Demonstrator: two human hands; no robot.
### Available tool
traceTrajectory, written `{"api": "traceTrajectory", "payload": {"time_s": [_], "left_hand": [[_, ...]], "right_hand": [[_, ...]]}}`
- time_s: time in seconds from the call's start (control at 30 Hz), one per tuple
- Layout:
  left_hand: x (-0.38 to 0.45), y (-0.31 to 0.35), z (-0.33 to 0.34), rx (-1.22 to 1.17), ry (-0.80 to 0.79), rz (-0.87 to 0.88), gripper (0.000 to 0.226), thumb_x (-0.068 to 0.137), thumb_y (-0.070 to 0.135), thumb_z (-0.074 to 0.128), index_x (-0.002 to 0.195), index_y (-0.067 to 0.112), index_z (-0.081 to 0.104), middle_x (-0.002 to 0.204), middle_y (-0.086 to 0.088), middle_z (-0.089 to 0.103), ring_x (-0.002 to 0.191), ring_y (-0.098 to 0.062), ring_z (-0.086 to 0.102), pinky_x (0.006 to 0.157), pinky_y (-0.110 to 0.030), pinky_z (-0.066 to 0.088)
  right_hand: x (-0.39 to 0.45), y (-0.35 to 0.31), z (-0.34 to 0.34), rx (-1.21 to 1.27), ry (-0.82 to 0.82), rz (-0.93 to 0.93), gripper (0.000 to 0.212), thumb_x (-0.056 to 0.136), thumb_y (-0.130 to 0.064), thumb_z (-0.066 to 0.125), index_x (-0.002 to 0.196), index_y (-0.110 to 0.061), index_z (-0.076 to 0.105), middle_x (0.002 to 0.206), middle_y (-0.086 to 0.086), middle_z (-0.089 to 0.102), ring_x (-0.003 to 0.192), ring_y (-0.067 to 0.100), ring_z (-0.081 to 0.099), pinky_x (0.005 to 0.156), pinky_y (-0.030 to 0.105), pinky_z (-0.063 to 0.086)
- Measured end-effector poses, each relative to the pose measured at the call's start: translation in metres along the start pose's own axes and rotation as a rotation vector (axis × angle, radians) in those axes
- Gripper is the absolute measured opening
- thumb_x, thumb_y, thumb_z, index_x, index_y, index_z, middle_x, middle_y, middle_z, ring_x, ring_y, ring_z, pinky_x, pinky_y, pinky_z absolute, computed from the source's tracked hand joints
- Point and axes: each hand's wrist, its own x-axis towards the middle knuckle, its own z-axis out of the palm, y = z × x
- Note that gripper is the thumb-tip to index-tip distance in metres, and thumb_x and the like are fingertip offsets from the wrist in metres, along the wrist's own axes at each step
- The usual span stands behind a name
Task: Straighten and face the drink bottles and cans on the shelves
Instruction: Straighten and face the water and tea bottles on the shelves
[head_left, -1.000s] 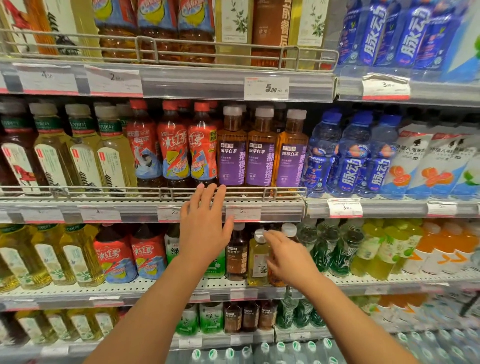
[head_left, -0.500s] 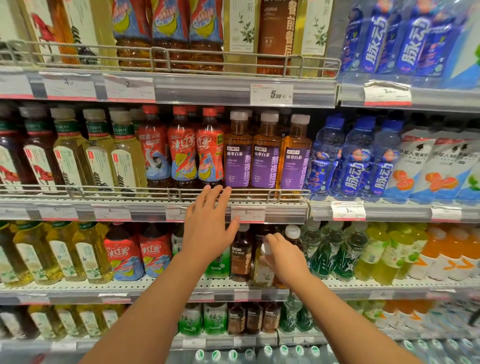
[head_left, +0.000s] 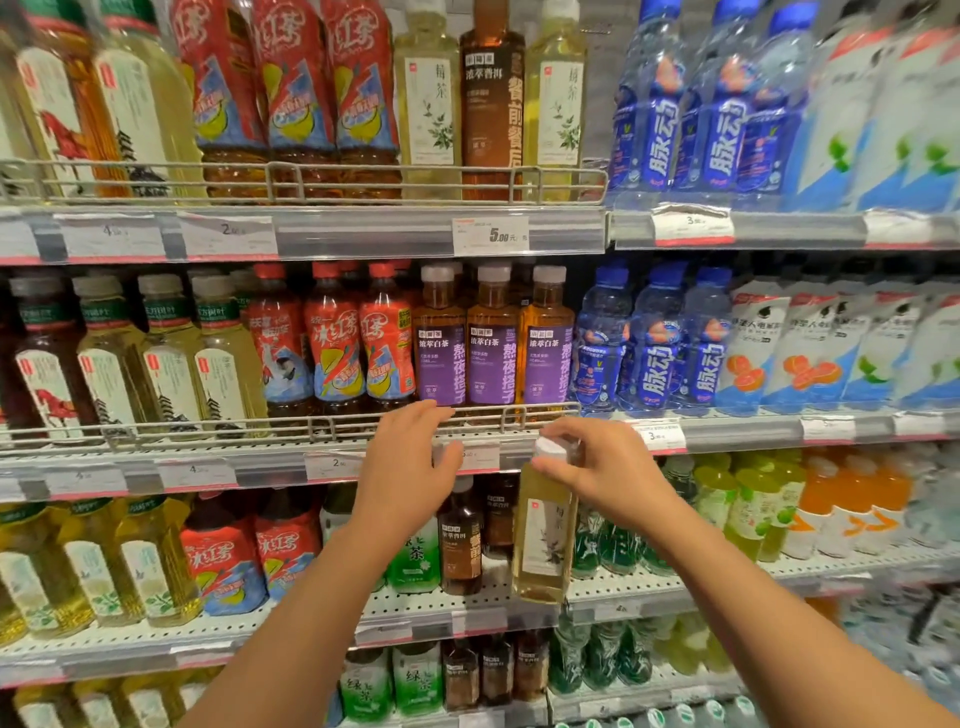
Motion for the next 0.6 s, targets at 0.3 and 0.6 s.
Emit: {"api": "traceTrajectory", "payload": {"time_s": [0.3,0.6], "left_hand": [[-0.005,0.075,-0.044,-0.649,-0.245,-0.002,0.046,0.077,0.071,0.071,0.119,0.069,0.050,0.118,0.033,0.065,0.108,0.009,0.063,0.093,-0.028,0.053],[0.016,0.092,-0.091,-0.543,0.018,-0.016,0.045,0.069,0.062,0.075,0.109,0.058,0.054,0.102,0.032,0.069,0.092,0.012,0.063,0.080,-0.028,0.052]], "right_hand": [[0.038,-0.063,-0.078,0.147,0.293,-0.199,0.033,0.081,-0.058,0.074,0.098,-0.029,0.076,0.065,-0.030,0.060,0.064,-0.004,0.058,0.060,0.010,0.038],[0.081,-0.119,-0.114,0.282,0.149,-0.348,0.027,0.085,-0.051,0.075,0.100,-0.028,0.076,0.089,-0.017,0.074,0.080,0.000,0.068,0.073,0.024,0.054]]}}
